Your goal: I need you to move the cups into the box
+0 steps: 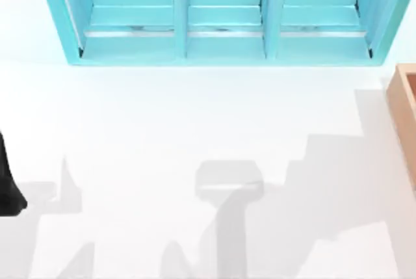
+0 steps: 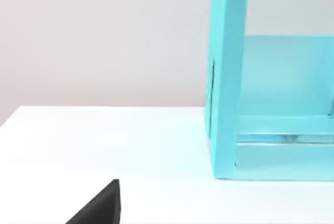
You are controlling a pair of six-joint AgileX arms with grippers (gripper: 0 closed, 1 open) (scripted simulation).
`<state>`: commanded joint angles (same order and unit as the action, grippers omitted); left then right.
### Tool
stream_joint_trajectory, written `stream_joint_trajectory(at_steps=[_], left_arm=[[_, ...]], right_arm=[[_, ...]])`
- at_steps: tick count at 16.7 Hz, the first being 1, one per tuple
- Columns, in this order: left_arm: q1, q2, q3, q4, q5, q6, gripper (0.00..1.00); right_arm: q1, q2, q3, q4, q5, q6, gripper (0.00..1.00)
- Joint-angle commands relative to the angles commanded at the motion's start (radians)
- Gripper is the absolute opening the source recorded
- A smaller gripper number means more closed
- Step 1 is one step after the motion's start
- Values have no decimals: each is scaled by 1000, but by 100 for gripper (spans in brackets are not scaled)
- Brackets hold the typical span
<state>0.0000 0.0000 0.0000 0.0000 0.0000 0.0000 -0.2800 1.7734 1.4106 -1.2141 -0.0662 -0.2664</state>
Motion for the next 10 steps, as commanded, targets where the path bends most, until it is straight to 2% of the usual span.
stream_joint_trajectory(at_steps=[3,10], left_arm=[[0,0,0,0,0,0,100],[0,0,0,0,0,0,100]], right_arm=[[0,18,72,-60,0,-5,100],[-5,26,404,-375,1,-5,100]])
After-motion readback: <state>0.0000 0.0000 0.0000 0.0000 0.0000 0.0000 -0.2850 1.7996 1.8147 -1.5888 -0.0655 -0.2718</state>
